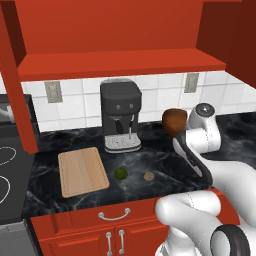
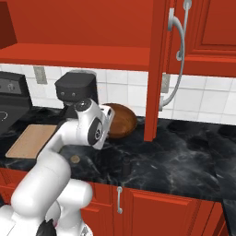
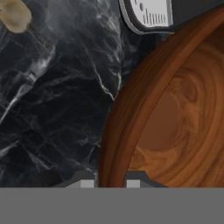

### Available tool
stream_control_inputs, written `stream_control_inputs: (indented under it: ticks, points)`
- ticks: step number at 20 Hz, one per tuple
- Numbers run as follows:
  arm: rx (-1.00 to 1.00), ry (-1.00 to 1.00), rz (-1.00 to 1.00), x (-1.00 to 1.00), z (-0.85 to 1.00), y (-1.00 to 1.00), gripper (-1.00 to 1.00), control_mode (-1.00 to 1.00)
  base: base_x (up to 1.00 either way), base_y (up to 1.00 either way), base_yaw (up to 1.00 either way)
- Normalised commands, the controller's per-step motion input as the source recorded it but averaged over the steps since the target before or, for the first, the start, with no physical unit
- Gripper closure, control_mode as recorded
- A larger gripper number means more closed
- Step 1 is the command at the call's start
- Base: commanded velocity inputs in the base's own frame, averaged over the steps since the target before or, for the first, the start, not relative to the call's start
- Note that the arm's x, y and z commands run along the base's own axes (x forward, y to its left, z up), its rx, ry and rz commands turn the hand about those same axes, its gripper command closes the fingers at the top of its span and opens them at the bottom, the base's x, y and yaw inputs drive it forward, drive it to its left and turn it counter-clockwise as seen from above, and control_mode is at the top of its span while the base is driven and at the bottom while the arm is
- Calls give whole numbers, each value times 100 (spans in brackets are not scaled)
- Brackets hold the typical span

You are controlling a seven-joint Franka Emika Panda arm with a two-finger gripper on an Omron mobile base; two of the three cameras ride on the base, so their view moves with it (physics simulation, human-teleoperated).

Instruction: Open the cabinet. Place the bowl and condiment on the counter. Then place the lime and garlic on the cutting board.

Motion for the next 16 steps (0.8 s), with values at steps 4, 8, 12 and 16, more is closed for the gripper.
stream_control_inputs:
  ticks: [4,8,12,16]
  points:
    - [0,3,0,15,-17,-1,100,-100,0,0,0]
    - [0,2,0,16,-16,-2,100,-100,0,0,0]
    - [0,2,0,15,-18,-4,100,-100,0,0,0]
    - [0,3,0,14,-15,-7,100,-100,0,0,0]
